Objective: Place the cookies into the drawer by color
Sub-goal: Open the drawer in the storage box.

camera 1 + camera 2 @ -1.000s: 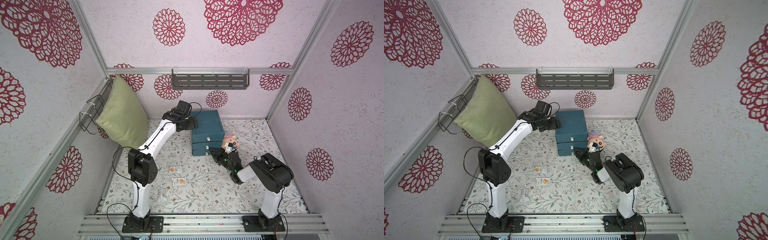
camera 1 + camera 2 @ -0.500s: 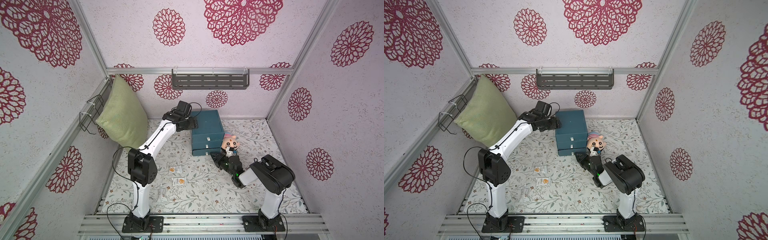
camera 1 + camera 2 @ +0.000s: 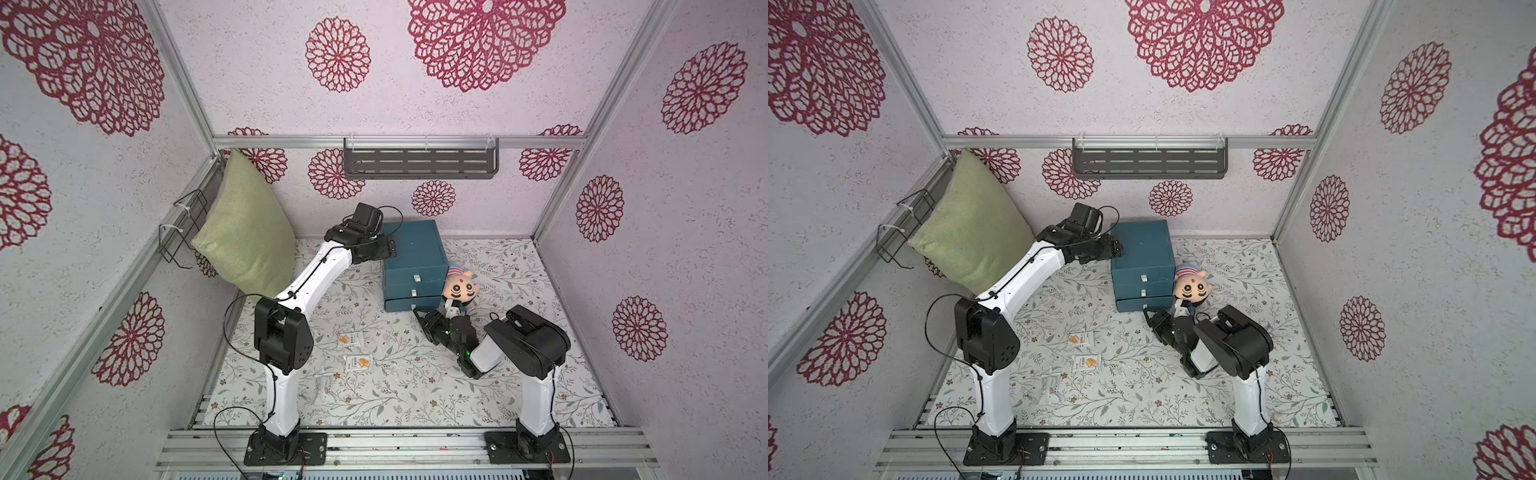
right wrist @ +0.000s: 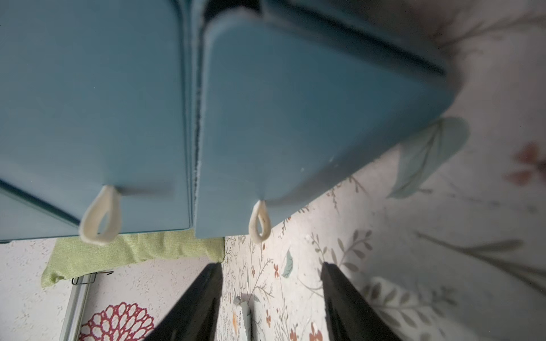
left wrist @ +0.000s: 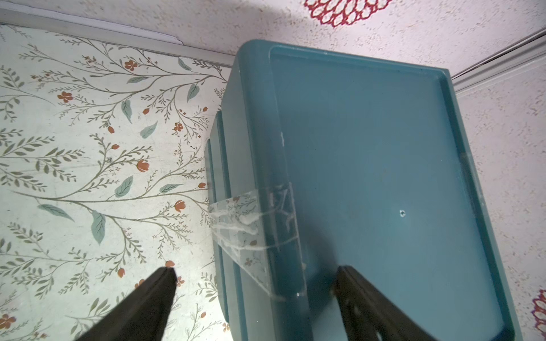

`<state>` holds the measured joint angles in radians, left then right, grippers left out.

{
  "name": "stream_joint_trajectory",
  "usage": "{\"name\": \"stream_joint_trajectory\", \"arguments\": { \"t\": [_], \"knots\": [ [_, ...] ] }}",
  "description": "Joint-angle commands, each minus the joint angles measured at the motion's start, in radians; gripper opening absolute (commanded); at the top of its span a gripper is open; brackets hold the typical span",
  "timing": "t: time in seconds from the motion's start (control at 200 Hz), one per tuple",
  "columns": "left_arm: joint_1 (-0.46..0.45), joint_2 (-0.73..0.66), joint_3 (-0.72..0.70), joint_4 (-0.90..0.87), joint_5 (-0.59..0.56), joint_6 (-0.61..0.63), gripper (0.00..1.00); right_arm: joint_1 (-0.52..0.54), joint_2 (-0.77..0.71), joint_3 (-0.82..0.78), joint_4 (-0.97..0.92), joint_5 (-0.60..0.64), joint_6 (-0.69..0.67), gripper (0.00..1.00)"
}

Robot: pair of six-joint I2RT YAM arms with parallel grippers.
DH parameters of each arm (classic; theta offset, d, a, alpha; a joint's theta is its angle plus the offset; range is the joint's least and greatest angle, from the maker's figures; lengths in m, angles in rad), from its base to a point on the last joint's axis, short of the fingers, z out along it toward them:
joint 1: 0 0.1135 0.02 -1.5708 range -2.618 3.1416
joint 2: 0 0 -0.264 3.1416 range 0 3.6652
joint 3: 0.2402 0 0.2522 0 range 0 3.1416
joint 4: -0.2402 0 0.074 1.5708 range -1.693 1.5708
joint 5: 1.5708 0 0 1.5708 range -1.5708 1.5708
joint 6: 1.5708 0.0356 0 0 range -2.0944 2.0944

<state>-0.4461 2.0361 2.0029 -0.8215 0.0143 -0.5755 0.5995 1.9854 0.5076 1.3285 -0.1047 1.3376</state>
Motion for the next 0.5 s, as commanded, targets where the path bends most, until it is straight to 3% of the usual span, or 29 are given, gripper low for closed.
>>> {"name": "stream_joint_trajectory", "arguments": {
  "t": [0.0,0.495],
  "knots": [
    [0.003,0.011,-0.041,-0.094,-0.014,0.019,0.98,0.002,0.017,0.032,0.059,0.01,0.022,0.58],
    [0.004,0.001,-0.068,-0.091,-0.023,0.019,0.97,-0.006,0.084,0.098,0.032,0.031,0.028,0.4]
  ]
}}
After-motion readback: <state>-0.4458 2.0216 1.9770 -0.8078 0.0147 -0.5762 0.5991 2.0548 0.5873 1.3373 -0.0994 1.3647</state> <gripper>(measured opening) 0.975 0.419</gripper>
